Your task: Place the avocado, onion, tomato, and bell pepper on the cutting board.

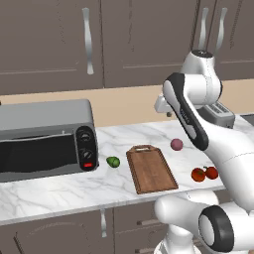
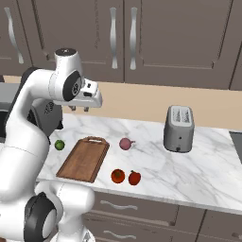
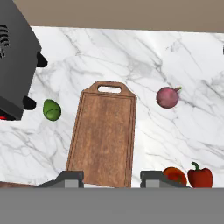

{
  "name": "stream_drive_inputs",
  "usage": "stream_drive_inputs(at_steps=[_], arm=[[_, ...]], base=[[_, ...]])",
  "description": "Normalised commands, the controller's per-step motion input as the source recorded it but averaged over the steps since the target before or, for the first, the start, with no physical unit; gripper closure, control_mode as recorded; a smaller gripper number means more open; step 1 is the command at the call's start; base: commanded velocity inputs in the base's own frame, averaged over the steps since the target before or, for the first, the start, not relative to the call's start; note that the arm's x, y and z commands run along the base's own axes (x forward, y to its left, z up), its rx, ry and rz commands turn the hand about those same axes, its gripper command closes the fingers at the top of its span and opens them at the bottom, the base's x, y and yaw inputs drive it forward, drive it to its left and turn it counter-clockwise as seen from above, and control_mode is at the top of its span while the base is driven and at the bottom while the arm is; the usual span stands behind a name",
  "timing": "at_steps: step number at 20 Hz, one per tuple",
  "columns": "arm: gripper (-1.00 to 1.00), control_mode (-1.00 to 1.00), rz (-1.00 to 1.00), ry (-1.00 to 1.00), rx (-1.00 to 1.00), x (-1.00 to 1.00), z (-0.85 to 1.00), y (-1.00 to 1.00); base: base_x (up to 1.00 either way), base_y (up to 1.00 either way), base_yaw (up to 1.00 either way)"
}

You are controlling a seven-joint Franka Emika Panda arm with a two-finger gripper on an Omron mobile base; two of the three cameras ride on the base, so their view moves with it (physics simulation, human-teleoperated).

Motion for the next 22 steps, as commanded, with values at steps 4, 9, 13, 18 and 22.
stream_drive_inputs(at_steps=[4,9,13,18,22], arm=[[-1.00,-1.00,0.00,0.00,0.00,0.00,0.00,0.00],[-1.00,-1.00,0.00,0.00,0.00,-0.06,-0.04,-0.01],[-1.00,-1.00,0.01,0.00,0.00,-0.33,-0.14,0.03],[-1.00,-1.00,0.08,0.00,0.00,-0.34,-0.11,0.23],[-1.00,-1.00,0.14,0.00,0.00,-0.18,-0.05,0.35]], base=[[0.00,0.00,0.00],[0.00,0.00,0.00],[0.00,0.00,0.00],[0.00,0.00,0.00],[0.00,0.00,0.00]])
